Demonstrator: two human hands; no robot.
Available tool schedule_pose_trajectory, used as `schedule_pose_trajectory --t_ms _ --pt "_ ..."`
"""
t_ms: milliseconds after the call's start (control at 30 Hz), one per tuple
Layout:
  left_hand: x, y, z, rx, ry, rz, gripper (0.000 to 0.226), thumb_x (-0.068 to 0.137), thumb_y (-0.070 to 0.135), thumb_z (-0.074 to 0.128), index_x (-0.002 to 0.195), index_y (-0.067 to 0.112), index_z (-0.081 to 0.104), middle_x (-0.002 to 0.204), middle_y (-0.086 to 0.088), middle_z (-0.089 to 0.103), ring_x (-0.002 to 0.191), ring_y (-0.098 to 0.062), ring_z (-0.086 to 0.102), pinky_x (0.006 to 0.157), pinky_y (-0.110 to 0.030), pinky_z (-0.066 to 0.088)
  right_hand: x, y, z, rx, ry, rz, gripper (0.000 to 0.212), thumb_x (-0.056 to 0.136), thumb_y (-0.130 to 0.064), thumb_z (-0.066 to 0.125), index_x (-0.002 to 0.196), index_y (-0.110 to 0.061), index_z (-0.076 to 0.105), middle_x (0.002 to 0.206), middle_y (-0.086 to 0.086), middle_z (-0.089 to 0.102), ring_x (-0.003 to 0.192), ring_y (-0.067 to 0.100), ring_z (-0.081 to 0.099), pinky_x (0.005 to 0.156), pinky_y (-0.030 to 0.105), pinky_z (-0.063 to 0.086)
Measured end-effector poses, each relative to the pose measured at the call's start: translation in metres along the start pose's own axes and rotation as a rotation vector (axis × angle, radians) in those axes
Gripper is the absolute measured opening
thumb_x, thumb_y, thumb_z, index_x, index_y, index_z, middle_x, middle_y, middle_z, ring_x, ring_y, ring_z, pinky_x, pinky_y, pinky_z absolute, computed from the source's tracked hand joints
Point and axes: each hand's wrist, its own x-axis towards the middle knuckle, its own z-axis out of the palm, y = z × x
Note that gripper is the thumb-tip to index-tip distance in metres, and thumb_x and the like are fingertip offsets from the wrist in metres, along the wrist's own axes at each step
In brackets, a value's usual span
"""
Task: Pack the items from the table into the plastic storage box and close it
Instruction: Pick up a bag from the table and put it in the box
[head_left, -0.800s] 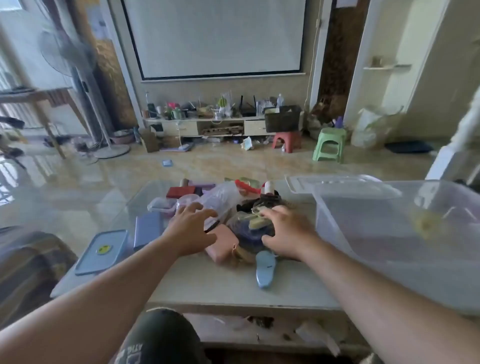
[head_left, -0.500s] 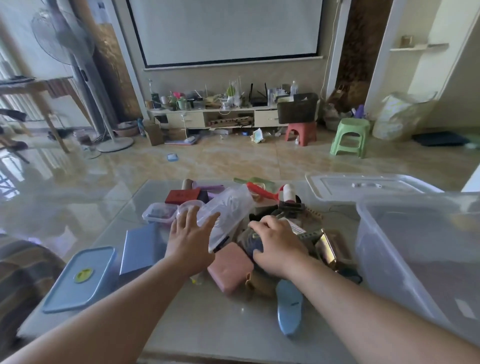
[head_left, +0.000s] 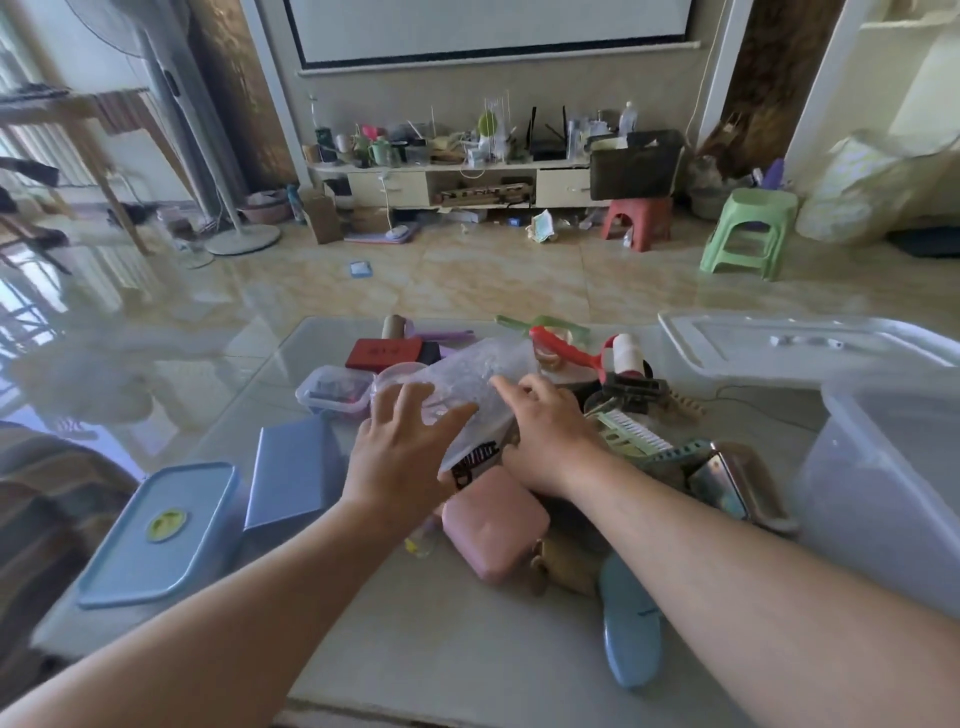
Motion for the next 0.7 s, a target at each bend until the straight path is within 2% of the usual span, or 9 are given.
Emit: schedule_pose_trajectory --t_ms 133,267,367,533,633,700 --pt "-0.022 -0.002 -0.050 -0.066 0.141 0.048 0.085 0.049 0.025 0.093 0.130 0.037 0.066 0.130 -0.009 0.050 0.122 -0.040 0.047 0.062 -0.049 0.061 -0.013 -0.011 -0.031 -0.053 0.069 -0.028 0.103 0.086 -0.013 0.069 0.162 -0.046 0.007 0.165 -0.002 0.007 0.151 0.034 0.016 0.115 0.053 0.040" --pt "-0.036 0.012 -0.124 -0.138 0.334 0.116 0.079 0.051 0.027 0.092 0.126 0.035 0.070 0.126 -0.008 0.051 0.120 -0.035 0.047 0.076 -0.046 0.059 -0.043 -0.020 -0.084 -0.133 0.237 -0.064 0.110 0.087 -0.033 0.073 0.159 -0.049 -0.010 0.166 -0.003 -0.005 0.149 0.035 0.014 0.116 0.050 0.034" --pt "-0.037 0.044 -0.177 -0.245 0.422 0.157 0.074 0.052 0.033 0.094 0.122 0.037 0.071 0.126 -0.004 0.049 0.119 -0.034 0.051 0.087 -0.045 0.056 -0.080 -0.021 -0.142 -0.127 0.396 -0.079 0.104 0.089 -0.043 0.071 0.159 -0.047 -0.006 0.167 0.000 -0.002 0.149 0.036 0.014 0.117 0.051 0.032" --pt "-0.027 0.130 -0.234 -0.518 0.400 0.191 0.065 0.062 0.050 0.089 0.123 0.043 0.066 0.126 0.007 0.048 0.116 -0.014 0.050 0.088 -0.039 0.056 -0.157 0.022 -0.231 -0.303 0.610 -0.025 0.101 0.083 -0.053 0.075 0.159 -0.041 0.011 0.166 0.008 0.015 0.148 0.042 0.023 0.118 0.057 0.032" --pt "-0.015 0.191 -0.249 -0.701 0.353 0.175 0.053 0.070 0.057 0.081 0.119 0.052 0.063 0.131 0.013 0.056 0.115 -0.008 0.054 0.093 -0.036 0.052 -0.211 0.067 -0.262 -0.414 0.652 0.044 0.112 0.076 -0.056 0.079 0.160 -0.043 0.005 0.166 0.009 0.021 0.149 0.040 0.024 0.117 0.065 0.027" --pt "-0.005 0.231 -0.253 -0.770 0.260 0.157 0.046 0.074 0.063 0.075 0.117 0.054 0.063 0.127 0.014 0.063 0.109 -0.009 0.061 0.088 -0.038 0.056 -0.247 0.095 -0.273 -0.480 0.624 0.102 0.122 0.073 -0.062 0.080 0.161 -0.046 -0.003 0.166 0.007 0.020 0.150 0.037 0.022 0.118 0.069 0.022"
